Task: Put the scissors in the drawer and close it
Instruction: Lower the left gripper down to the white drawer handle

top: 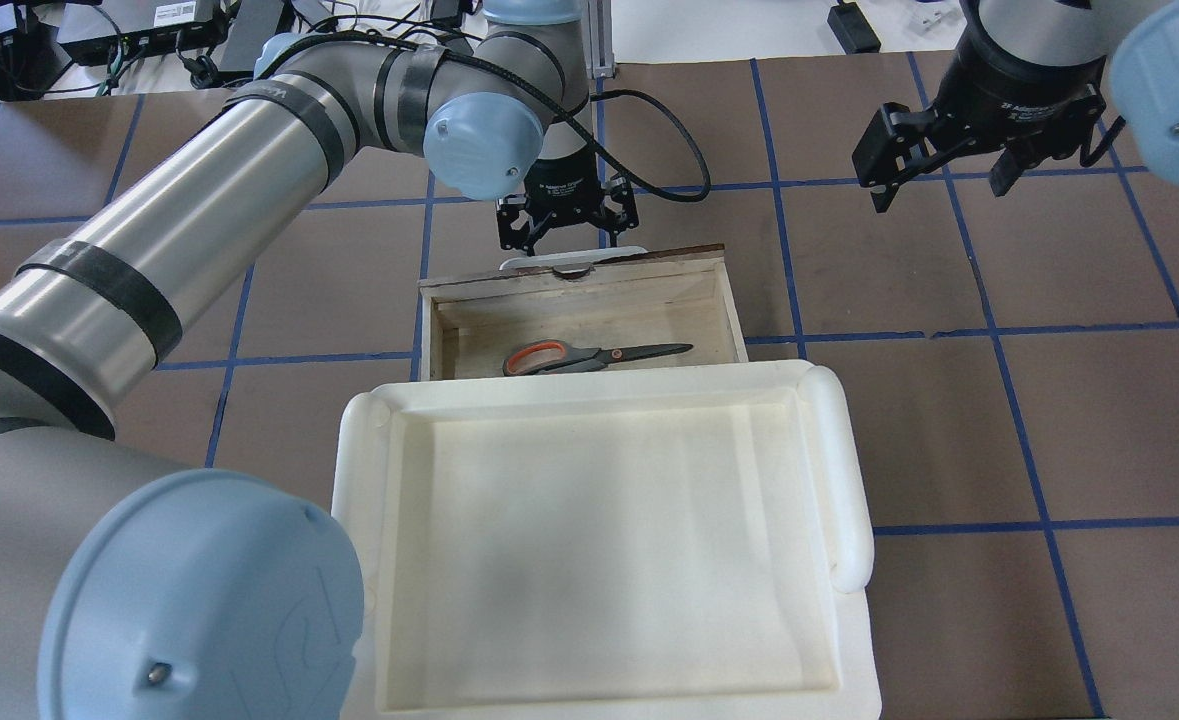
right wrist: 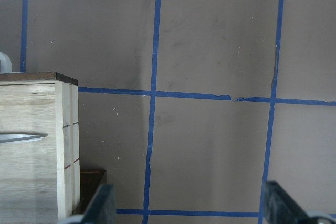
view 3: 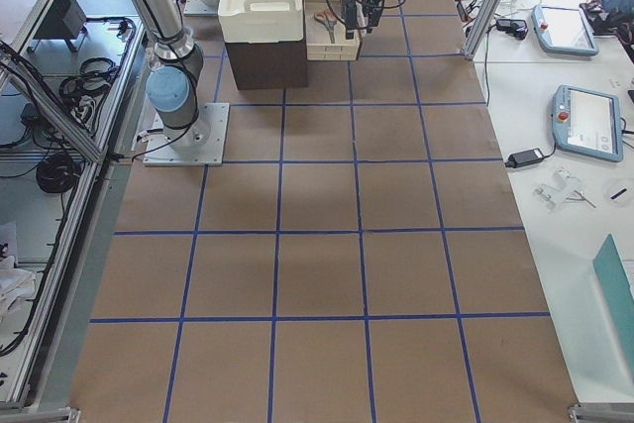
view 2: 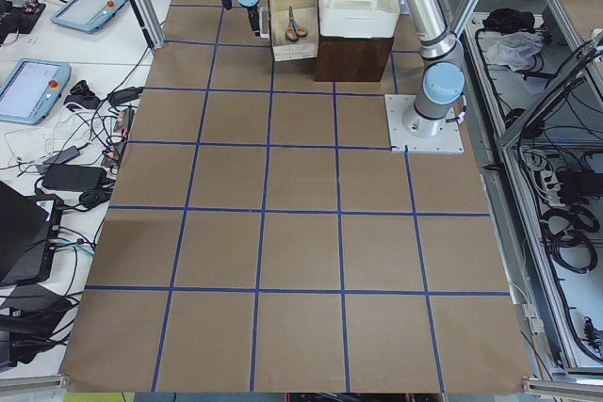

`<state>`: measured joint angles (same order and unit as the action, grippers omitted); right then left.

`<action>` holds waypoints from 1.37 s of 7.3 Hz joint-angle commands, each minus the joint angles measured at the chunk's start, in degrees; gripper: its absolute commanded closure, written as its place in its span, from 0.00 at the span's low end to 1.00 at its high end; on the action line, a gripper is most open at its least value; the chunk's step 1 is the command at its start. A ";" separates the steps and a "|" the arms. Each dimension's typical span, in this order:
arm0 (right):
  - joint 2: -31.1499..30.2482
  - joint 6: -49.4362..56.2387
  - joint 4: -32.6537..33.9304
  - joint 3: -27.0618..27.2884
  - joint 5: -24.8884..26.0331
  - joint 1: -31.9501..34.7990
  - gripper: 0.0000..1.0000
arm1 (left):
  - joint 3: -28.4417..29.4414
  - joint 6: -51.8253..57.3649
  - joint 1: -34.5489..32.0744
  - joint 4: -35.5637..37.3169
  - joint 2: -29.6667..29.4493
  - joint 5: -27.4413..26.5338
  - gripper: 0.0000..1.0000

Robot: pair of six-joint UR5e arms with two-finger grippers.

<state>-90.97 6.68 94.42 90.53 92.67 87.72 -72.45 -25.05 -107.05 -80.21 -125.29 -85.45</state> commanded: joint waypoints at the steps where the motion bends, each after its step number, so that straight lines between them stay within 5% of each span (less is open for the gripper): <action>1: 0.00 0.08 -0.02 0.00 0.05 -0.09 0.00 | -0.06 0.00 -0.09 -1.08 0.31 0.11 0.00; 10: 1.48 0.17 1.81 0.53 -1.00 -0.09 0.00 | 0.73 0.00 0.52 -2.85 1.54 0.11 0.00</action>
<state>-90.45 7.10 95.11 91.03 91.70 87.63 -72.20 -25.05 -106.95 -83.35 -123.73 -85.32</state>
